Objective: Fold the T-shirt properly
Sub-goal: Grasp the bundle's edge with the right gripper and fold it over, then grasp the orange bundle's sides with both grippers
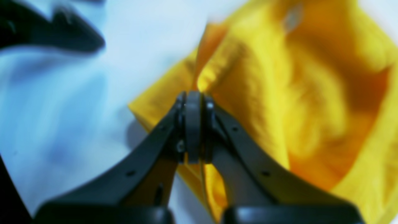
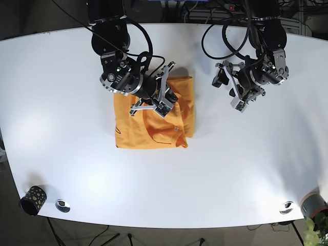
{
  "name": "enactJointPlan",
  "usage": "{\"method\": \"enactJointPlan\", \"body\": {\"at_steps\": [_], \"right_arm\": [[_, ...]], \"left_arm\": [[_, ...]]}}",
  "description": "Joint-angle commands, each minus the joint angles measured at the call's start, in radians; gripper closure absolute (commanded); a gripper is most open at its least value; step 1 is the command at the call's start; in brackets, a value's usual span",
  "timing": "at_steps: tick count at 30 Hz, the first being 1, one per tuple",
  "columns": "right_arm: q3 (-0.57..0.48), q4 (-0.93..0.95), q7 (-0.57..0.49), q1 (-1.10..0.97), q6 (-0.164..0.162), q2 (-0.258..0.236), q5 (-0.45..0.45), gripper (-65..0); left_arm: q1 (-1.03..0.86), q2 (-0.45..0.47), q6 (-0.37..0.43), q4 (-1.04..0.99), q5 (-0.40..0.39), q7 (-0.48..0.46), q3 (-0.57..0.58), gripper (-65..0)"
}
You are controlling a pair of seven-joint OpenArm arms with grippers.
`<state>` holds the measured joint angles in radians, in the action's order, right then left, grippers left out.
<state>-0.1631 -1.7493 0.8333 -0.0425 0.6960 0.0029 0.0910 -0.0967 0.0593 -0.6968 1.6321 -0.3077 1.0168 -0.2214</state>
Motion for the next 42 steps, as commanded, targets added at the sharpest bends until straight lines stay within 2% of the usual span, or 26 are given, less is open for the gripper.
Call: {"method": "enactJointPlan", "body": {"at_steps": [1, 6, 12, 18, 22, 27, 30, 34, 39, 42], "right_arm": [[-0.002, -0.067, 0.005, 0.010, 0.002, 0.030, 0.019, 0.0], [-0.034, -0.108, 0.042, 0.010, 0.002, 0.073, 0.019, 0.0], [-0.129, -0.093, 0.042, 0.006, 0.002, 0.084, 0.019, 0.0], [-0.201, 0.047, 0.034, 0.016, 0.002, 0.084, 0.017, 0.0], [-0.221, 0.142, -0.016, 0.031, 0.002, 0.084, 0.017, -1.0], [-0.207, 0.133, -0.025, 0.026, 0.002, 0.084, 0.022, -20.1], [-0.204, 0.064, -0.025, 0.003, 0.002, 0.076, 0.082, -27.9], [-0.128, -0.019, -0.016, -0.003, 0.002, 0.062, 0.200, -28.9], [0.073, -0.053, 0.063, 0.036, 0.002, 0.058, 0.341, -28.9], [0.176, -0.045, 0.105, 0.069, 0.002, 0.030, 0.410, -28.9]], "left_arm": [[0.013, 0.006, -0.001, 0.015, -0.014, -0.014, 0.000, -38.3], [0.013, 0.006, -0.001, 0.015, -0.014, -0.014, 0.000, -38.3], [0.013, 0.006, -0.001, 0.015, -0.014, -0.014, 0.000, -38.3], [0.013, 0.006, -0.001, 0.018, -0.015, -0.014, 0.000, -38.3], [0.018, 0.006, -0.001, 0.024, -0.015, -0.013, -0.005, -38.3], [0.024, 0.010, -0.001, 0.092, -0.015, -0.013, -0.006, -38.3], [0.041, 0.012, -0.001, 0.139, -0.015, -0.013, -0.005, -38.3], [0.070, 0.007, -0.001, 0.178, -0.015, -0.013, 0.000, -38.3], [0.139, 0.004, -0.001, 0.187, -0.015, -0.011, 0.043, -38.3], [0.177, 0.004, -0.001, 0.185, -0.014, -0.011, 0.099, -38.3]]}}
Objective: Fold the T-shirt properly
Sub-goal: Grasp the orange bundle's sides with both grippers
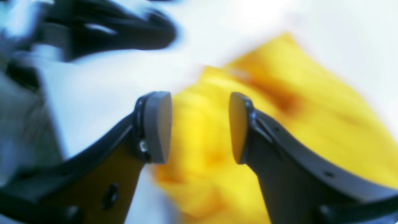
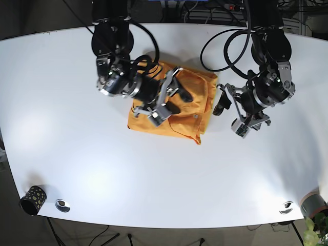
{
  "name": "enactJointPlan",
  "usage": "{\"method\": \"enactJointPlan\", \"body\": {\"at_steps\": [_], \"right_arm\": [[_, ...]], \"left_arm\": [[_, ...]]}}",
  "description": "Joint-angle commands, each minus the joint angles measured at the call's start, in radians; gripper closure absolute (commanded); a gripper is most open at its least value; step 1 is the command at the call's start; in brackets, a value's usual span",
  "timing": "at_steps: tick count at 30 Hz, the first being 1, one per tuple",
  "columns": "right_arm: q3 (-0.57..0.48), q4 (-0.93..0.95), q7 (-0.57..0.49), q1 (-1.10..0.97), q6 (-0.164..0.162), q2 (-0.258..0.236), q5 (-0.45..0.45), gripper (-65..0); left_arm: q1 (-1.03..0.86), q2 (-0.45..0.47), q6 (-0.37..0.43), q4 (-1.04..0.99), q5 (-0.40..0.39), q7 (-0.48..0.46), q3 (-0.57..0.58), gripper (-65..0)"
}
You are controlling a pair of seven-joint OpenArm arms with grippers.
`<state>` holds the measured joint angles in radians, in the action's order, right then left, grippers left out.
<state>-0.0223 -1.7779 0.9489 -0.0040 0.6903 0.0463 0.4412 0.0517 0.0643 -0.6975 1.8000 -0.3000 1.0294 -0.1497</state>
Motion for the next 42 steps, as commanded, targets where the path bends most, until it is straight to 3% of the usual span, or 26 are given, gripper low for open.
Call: {"method": "enactJointPlan", "body": {"at_steps": [1, 6, 9, 12, 20, 27, 33, 42], "right_arm": [[0.071, -0.017, -0.001, 0.040, 0.008, -0.026, 0.078, -28.4], [0.172, 0.059, 0.008, 0.088, 0.008, -0.079, 0.121, -18.4], [0.183, 0.118, 0.008, 0.105, 0.008, -0.105, 0.118, -9.4], [0.183, 0.169, 0.005, 0.105, 0.008, -0.113, 0.115, -4.8], [0.178, 0.349, -0.089, 0.105, 0.008, -0.116, 0.101, -4.9], [0.178, 0.497, -0.199, 0.124, 0.008, -0.118, -0.046, -4.9], [0.178, 0.499, -0.216, 0.126, 0.008, -0.118, -0.068, -4.9], [0.178, 0.482, -0.210, 0.147, 0.008, -0.118, -0.058, -4.9]], "left_arm": [[0.040, -0.001, -0.001, 0.016, -0.021, -0.024, 0.054, -38.3], [0.089, -0.053, -0.001, -0.024, -0.015, -0.024, 0.187, -38.3], [0.093, -0.080, -0.001, -0.067, -0.015, -0.024, 0.244, -38.3], [0.089, -0.102, -0.001, -0.104, -0.015, -0.025, 0.278, -38.3], [0.052, -0.091, -0.001, -0.180, -0.015, -0.028, 0.295, -38.3], [0.058, 0.006, -0.001, -0.311, -0.020, -0.051, 0.282, -38.3], [0.061, 0.087, -0.001, -0.366, -0.023, -0.108, 0.284, -38.3], [0.041, 0.142, -0.001, -0.110, -0.023, -0.087, 0.210, -38.3]]}}
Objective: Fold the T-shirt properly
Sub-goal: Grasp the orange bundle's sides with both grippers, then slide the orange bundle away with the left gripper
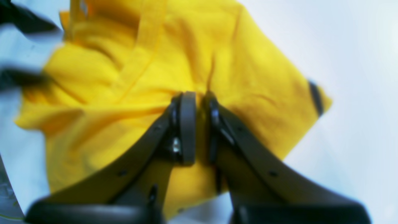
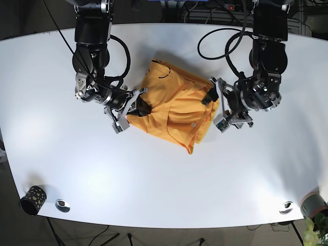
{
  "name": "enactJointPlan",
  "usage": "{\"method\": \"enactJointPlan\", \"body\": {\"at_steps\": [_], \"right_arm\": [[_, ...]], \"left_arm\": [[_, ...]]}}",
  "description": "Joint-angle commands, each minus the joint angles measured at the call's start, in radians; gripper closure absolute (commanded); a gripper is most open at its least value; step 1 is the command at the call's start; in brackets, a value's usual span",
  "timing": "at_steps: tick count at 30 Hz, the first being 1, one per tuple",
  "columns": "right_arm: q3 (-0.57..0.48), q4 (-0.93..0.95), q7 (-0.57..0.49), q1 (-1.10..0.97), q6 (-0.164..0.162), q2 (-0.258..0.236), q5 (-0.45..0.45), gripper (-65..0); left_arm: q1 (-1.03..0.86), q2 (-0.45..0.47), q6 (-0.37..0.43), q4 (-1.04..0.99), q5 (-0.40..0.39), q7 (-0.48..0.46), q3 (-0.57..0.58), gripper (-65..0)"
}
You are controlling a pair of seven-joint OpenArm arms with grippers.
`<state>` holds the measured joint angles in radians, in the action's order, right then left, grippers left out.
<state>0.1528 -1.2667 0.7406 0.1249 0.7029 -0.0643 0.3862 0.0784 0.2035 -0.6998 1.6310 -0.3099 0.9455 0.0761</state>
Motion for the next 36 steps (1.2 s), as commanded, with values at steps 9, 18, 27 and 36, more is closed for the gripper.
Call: {"method": "enactJointPlan", "body": {"at_steps": [9, 18, 27, 36], "right_arm": [[0.004, -0.299, 0.156, 0.017, -0.005, 0.001, -0.003, -4.8], [0.009, -0.285, 0.168, 0.097, -0.005, -0.030, -0.016, -4.8], [0.003, -0.071, 0.090, 0.195, -0.005, -0.087, -0.016, -4.8], [-0.103, 0.103, -0.056, 0.215, -0.005, -0.121, -0.016, -4.6]], "left_arm": [[0.011, -0.052, 0.002, 0.188, -0.010, 0.065, -0.115, -38.3], [-0.021, -0.109, 0.002, 0.185, -0.005, 0.068, 0.029, -38.3], [-0.111, -0.105, 0.002, 0.185, -0.005, 0.068, 0.127, -38.3], [-0.128, -0.068, 0.002, 0.074, -0.005, 0.062, 0.123, -38.3]]}}
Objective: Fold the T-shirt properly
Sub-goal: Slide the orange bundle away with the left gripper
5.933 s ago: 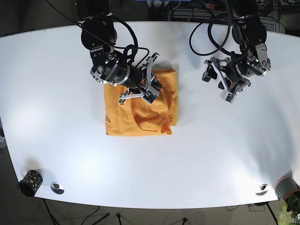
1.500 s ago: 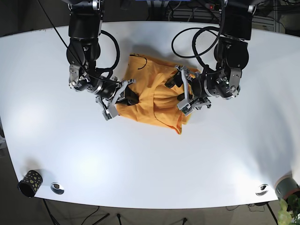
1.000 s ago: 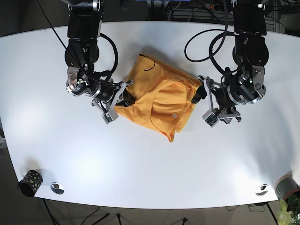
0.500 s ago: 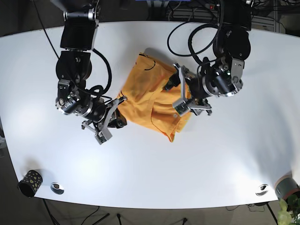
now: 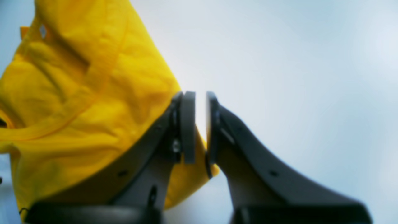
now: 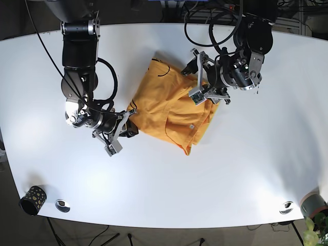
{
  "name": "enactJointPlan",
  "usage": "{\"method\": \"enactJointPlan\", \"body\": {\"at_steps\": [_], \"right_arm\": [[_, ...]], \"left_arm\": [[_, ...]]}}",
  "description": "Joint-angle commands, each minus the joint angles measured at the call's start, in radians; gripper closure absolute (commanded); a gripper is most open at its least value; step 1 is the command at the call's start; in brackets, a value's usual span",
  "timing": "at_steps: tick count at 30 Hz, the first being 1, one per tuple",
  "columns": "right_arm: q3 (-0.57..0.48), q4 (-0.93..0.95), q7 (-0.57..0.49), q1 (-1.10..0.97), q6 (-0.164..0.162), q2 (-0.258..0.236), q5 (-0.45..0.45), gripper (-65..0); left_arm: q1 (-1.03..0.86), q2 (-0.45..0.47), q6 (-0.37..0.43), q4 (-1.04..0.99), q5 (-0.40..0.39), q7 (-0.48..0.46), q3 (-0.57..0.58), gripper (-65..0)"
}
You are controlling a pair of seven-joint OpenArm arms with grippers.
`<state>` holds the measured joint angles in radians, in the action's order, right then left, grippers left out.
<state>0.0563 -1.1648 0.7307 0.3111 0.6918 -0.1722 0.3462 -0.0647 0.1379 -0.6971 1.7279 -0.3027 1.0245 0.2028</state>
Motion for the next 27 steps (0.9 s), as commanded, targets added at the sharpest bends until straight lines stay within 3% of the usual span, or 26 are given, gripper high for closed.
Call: {"method": "enactJointPlan", "body": {"at_steps": [1, 11, 15, 27], "right_arm": [[-0.011, 0.013, -0.056, 0.027, 0.006, -0.014, 0.024, -4.6], [-0.019, 0.024, -0.076, -0.043, 0.006, -0.034, 0.024, -4.4], [-0.019, -0.066, -0.073, -0.112, 0.006, -0.033, 0.024, -4.4], [-0.140, -0.356, 0.019, -0.280, 0.006, 0.061, 0.026, -4.4]], "left_arm": [[0.029, -0.002, -0.001, -0.042, -0.013, -0.017, -0.016, -38.3], [0.182, 0.061, -0.001, -0.196, -0.017, -0.017, -0.107, -38.3], [0.216, 0.101, -0.001, -0.190, -0.019, -0.016, -0.128, -38.3], [0.240, 0.111, -0.001, -0.019, -0.014, 0.001, -0.296, -38.3]]}}
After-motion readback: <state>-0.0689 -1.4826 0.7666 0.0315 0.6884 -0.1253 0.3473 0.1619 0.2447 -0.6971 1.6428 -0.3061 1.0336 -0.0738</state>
